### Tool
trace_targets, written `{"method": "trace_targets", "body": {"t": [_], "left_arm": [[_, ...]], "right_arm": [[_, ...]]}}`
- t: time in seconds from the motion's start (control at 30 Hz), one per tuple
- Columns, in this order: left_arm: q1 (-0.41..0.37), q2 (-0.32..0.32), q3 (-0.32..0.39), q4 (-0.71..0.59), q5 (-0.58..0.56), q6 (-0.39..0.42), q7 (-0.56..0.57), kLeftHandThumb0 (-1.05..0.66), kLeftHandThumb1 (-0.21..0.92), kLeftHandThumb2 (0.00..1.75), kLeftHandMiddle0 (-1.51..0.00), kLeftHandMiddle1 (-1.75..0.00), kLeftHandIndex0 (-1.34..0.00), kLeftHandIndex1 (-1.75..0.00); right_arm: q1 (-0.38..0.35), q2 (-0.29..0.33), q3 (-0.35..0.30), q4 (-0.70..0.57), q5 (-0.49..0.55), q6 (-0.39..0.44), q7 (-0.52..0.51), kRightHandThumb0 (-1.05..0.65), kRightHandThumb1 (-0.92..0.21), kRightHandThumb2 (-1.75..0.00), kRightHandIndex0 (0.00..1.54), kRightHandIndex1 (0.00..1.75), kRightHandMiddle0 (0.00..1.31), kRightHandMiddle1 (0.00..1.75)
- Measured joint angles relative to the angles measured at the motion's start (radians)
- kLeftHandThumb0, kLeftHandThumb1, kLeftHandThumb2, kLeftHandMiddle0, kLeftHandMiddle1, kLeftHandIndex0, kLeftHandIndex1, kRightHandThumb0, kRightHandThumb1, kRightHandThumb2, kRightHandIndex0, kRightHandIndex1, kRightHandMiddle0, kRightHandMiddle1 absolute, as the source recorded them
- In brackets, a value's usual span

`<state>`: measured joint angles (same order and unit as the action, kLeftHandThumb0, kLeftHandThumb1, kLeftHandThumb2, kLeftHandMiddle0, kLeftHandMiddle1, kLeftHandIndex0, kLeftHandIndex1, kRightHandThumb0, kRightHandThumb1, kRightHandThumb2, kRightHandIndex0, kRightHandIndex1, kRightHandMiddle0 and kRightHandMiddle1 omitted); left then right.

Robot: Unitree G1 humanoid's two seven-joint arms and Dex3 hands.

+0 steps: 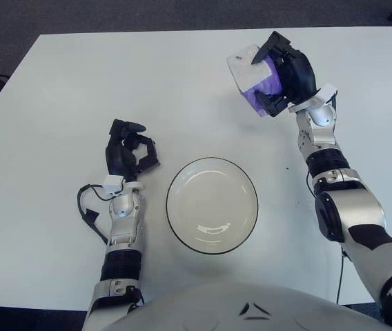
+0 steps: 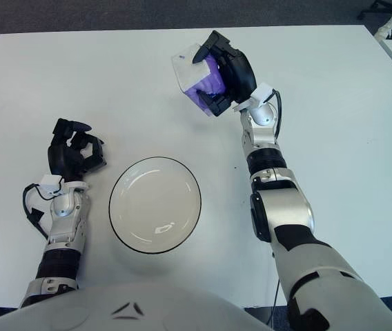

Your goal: Put the tissue paper into the plate.

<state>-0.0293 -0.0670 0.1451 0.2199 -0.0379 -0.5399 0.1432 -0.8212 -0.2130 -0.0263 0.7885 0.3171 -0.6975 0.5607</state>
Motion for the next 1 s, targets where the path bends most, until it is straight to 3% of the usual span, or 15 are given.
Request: {"method": "trace_targets", "body": {"t": [0.13,0.23,0.33,0.5,0.57,0.67,0.73,0.87,1.0], "left_arm": [[0.000,0.000,0.000,0.000,0.000,0.000,0.000,-0.01,0.24,1.40,-0.68,-1.68,-0.46,-1.75],[0.000,0.000,0.000,0.001,0.000,0.000,0.000,-0.01,0.25,1.39,-0.67,-1.67,-0.45,-1.75],[0.000,0.000,0.000,0.001,0.000,0.000,0.000,-0.01,0.26,1.37,-0.66,-1.67,-0.44,-1.75],[0.000,0.001,0.000,-0.002,0.001,0.001,0.000,-0.01,0.28,1.36,-0.65,-1.68,-0.43,-1.75],[0.000,0.003,0.003,-0.006,0.000,0.002,0.000,-0.01,0.28,1.36,-0.64,-1.69,-0.43,-1.75],[-0.005,0.002,0.002,-0.010,0.003,0.002,0.000,-0.01,0.28,1.36,-0.64,-1.70,-0.43,-1.75],[-0.005,-0.001,-0.002,-0.007,0.008,0.001,0.000,-0.01,0.28,1.37,-0.63,-1.71,-0.43,-1.75],[-0.004,-0.001,-0.007,-0.008,0.009,0.002,0.000,-0.01,0.28,1.36,-0.64,-1.70,-0.43,-1.75],[-0.004,0.000,-0.005,-0.001,0.007,0.002,0.000,-0.01,0.28,1.35,-0.65,-1.67,-0.43,-1.75]], "right_arm": [[0.028,0.009,-0.005,-0.095,0.027,0.048,0.041,0.00,0.15,-1.75,1.03,1.50,0.75,1.75],[0.041,0.006,-0.001,-0.158,0.042,0.103,0.092,0.00,0.06,-1.64,0.97,1.44,0.73,1.75],[0.051,-0.009,0.010,-0.213,0.060,0.174,0.164,0.00,0.08,-1.71,0.92,1.59,0.72,1.75],[0.175,0.048,0.040,-0.404,-0.092,0.084,0.047,0.00,0.07,-1.74,0.90,1.70,0.69,1.75],[0.218,0.073,0.051,-0.445,-0.044,0.118,0.073,-0.01,0.06,-1.73,0.91,1.68,0.67,1.75],[0.224,0.082,0.068,-0.444,0.052,0.233,0.200,-0.01,0.06,-1.74,0.90,1.73,0.66,1.75],[0.236,0.080,0.081,-0.455,0.054,0.202,0.252,-0.01,0.06,-1.74,0.90,1.73,0.66,1.75],[0.290,0.106,0.103,-0.532,-0.062,0.071,0.204,-0.01,0.07,-1.75,0.91,1.71,0.67,1.75],[0.310,0.094,0.143,-0.580,-0.055,0.093,0.236,0.00,0.08,-1.75,0.93,1.67,0.68,1.75]]}}
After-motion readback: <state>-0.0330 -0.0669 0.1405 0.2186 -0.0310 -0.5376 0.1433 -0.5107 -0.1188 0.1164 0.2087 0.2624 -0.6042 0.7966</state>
